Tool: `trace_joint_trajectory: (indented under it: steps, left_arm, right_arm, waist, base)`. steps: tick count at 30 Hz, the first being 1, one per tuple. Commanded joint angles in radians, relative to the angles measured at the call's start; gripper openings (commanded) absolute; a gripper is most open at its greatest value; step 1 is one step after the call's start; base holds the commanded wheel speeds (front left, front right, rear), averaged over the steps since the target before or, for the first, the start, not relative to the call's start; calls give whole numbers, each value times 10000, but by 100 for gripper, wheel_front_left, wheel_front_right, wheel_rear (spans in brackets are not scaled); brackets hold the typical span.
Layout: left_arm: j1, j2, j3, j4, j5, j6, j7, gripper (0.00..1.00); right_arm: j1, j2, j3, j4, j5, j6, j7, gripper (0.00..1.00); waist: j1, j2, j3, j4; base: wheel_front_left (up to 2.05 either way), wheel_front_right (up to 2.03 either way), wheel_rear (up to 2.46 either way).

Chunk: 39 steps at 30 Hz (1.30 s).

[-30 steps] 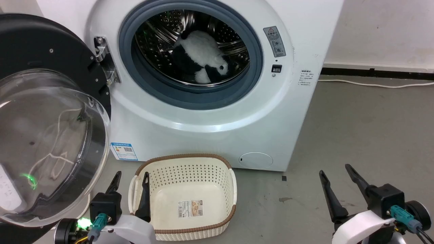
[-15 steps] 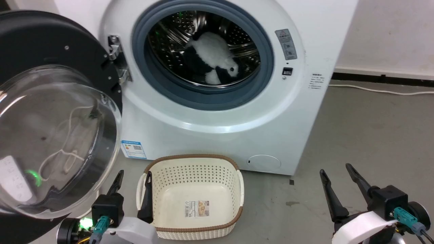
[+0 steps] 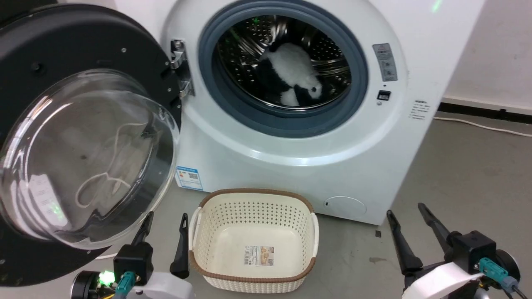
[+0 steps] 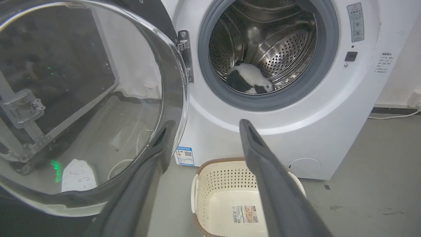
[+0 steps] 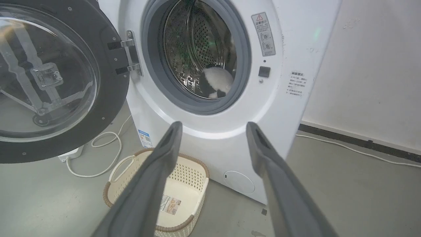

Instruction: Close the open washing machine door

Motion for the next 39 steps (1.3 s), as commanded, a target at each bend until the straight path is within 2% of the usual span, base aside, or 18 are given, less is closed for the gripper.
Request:
trace_joint_trajectory:
  steps: [1, 39]
  left_arm:
    - [132, 57, -34, -88, -73, 43, -132, 100]
    - [522, 18, -102, -366, -334, 384, -904, 100]
  right_arm:
    - [108, 15, 82, 84, 103, 3, -118, 100]
    - [15, 29, 816, 597, 211, 6, -891, 100]
  waist:
    - [0, 0, 14, 129]
    - [0, 0, -44, 1646]
  base:
    - [0, 0, 0]
    - [0, 0, 0]
